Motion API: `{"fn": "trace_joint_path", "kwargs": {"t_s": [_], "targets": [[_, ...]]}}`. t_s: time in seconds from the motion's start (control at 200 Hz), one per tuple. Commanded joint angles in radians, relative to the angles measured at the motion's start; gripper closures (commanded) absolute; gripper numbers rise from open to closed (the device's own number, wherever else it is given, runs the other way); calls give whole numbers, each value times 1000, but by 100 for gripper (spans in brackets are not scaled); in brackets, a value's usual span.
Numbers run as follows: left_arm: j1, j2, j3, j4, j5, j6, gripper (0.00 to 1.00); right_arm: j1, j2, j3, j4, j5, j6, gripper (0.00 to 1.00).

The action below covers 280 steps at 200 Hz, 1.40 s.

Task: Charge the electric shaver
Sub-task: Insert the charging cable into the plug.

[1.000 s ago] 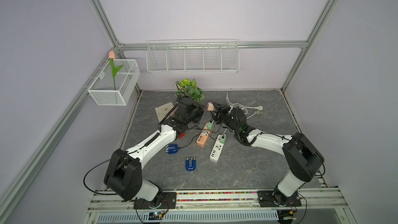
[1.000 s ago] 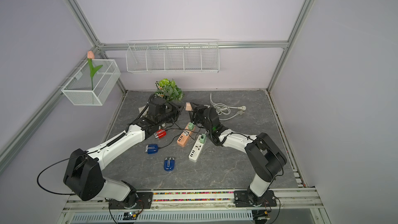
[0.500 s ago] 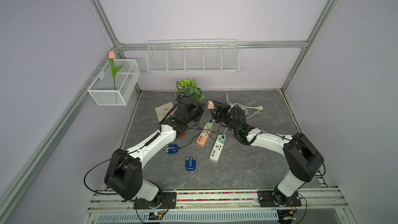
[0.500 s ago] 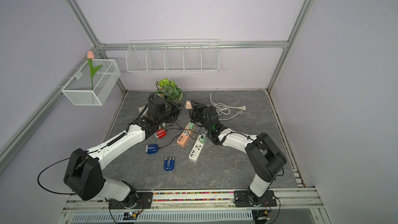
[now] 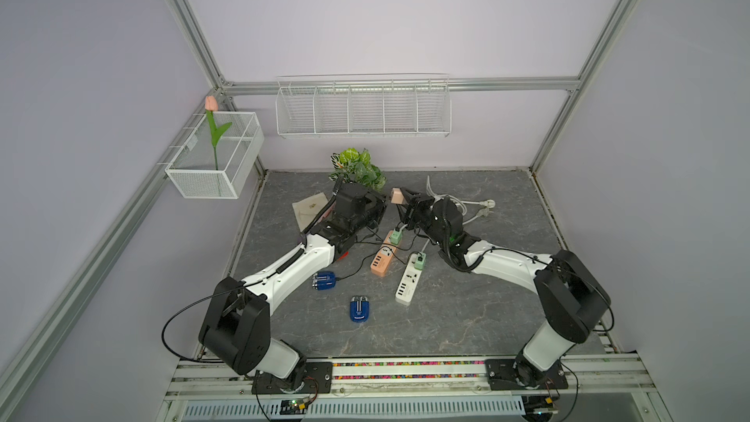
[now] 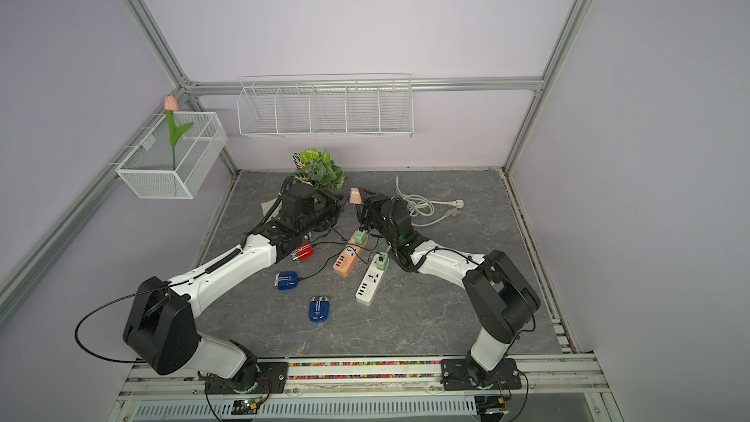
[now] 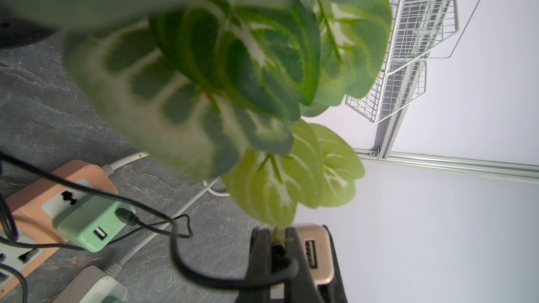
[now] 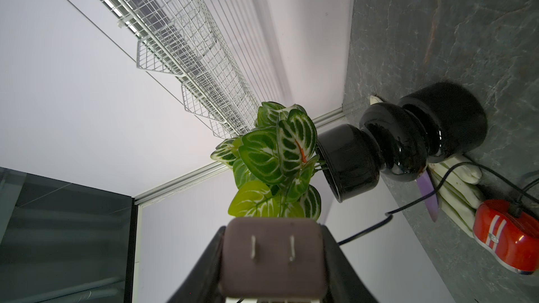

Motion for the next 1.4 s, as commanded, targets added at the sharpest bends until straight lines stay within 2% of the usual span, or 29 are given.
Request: {"fn": "trace_joint_path", "kwargs": {"t_s": [0.0, 0.155, 0.245, 0.31, 0.4, 0.495, 0.605, 0.74, 0.835, 0.92, 0.99, 1.125, 1.21, 1.395], "targets": [[-56, 37, 29, 16, 100, 21, 100, 42, -15, 59, 70, -160, 84, 93], [-67, 23, 52, -37, 122, 86, 100, 35, -38, 72, -12, -184, 83, 93], [-66, -36, 44, -112, 105, 168, 66, 12, -80, 57, -137, -208, 88, 93], [-66, -88, 36, -185, 88, 249, 51, -14, -102, 52, -230, -246, 95, 93], [-66, -168, 25, -287, 50, 377, 38, -52, -120, 55, -342, -313, 101, 93], [-66, -252, -5, -343, 29, 509, 32, -88, -129, 67, -450, -401, 98, 93], [-66, -341, -91, -291, 70, 675, 32, -122, -115, 87, -542, -535, 99, 93], [-66, -373, -195, -193, 127, 785, 35, -151, -121, 74, -552, -595, 110, 93], [-67, -359, -223, -144, 106, 819, 33, -166, -106, 92, -558, -666, 110, 93], [-66, -339, -213, -122, 59, 853, 26, -166, -94, 95, -540, -722, 118, 93], [-66, -310, -190, -116, 37, 881, 24, -167, -101, 88, -544, -736, 120, 93], [-66, -243, -152, -80, 93, 901, 23, -167, -102, 73, -517, -754, 137, 93], [-66, -211, -143, -66, 139, 897, 26, -166, -98, 68, -480, -752, 155, 93], [-66, -168, -140, -65, 161, 890, 35, -167, -94, 81, -446, -756, 170, 93]]}}
